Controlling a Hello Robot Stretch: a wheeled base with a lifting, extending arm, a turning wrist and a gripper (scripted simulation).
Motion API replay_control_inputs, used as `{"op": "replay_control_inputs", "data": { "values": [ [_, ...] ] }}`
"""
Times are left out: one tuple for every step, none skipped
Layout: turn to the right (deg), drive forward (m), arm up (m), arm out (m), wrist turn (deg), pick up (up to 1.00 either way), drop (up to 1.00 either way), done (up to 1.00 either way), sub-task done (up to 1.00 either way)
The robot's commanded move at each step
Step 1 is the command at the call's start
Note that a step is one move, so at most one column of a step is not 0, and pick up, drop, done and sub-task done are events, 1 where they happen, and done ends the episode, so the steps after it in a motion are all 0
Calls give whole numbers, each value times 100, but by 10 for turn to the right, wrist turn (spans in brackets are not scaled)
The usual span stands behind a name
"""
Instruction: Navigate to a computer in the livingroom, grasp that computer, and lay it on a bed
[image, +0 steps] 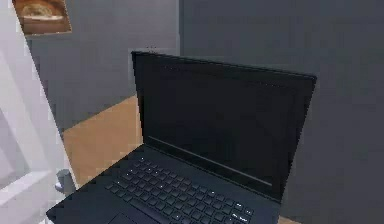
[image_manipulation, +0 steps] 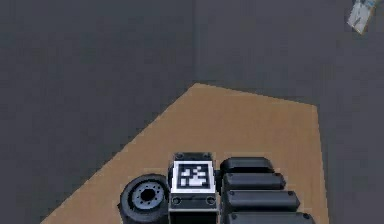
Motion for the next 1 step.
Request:
{"op": "replay_control_inputs", "data": {
  "values": [
    [0, 100, 0, 0, 0, 0, 0, 0, 0]
  ]
}}
